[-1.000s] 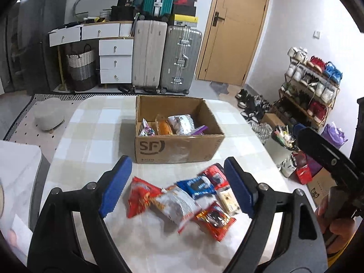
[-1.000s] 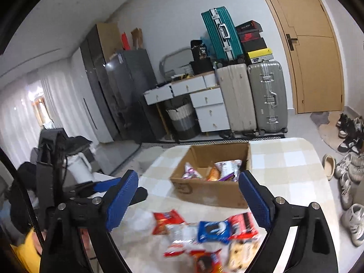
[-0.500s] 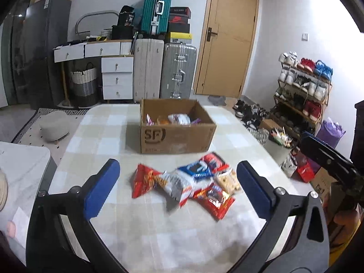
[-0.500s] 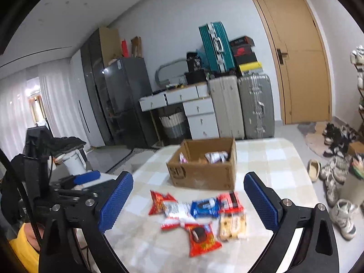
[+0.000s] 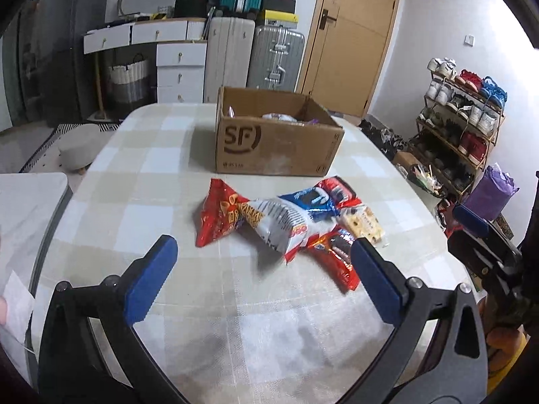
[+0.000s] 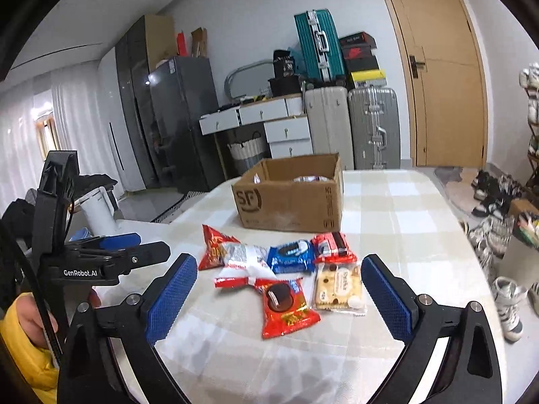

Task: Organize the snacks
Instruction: 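Grasp the white-orange chip bag with the left gripper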

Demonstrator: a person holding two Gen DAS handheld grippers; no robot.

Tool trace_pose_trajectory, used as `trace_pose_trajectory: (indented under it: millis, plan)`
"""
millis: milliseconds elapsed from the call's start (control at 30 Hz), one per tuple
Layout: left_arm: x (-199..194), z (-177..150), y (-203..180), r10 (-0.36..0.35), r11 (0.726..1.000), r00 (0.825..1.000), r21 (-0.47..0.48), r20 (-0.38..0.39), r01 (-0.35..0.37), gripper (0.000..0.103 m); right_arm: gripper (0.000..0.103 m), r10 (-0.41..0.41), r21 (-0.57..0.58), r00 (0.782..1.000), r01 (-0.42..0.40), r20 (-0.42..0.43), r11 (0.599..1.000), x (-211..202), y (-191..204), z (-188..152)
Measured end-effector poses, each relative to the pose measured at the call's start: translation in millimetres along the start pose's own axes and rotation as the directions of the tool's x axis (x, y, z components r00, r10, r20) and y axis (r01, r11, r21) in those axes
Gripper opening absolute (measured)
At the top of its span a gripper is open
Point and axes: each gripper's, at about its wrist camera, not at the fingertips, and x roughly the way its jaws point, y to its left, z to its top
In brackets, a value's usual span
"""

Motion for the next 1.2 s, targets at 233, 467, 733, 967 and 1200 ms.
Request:
trace_pose_trajectory:
  millis: [233,467,733,967,1200]
  plan:
    - [36,-1,6,0.002,1.0,0.998,-0.018,-0.061,-0.003,0.102,0.1,0.012,0.048,0.999,-0.011,-0.034,0.999,19,-18,-6]
    - [61,-2,7,0.01,1.0,0.996,-0.018,-0.091,-0.011,0.102,0.1,0.037,0.07,0.997,-0.032,-0.068,0.997,37,-28,-12]
    - [89,5,-2,-0.02,1.0,0.99,-0.006,-0.142,0.019,0.102,0.1,0.075,0.094,0.991,-0.065,-0.11,0.993,57,-37,-20]
    - [130,23,-19,-0.033,0.999,0.975,-0.035,-0.219,0.026,0.102,0.1,0.097,0.165,0.987,-0.075,-0.127,0.983,68,-54,-31]
    - [175,28,-24,0.011,0.991,0.948,-0.122,-0.317,-0.052,0.101,0.1,0.151,0.232,0.98,-0.119,-0.128,0.966,73,-65,-34]
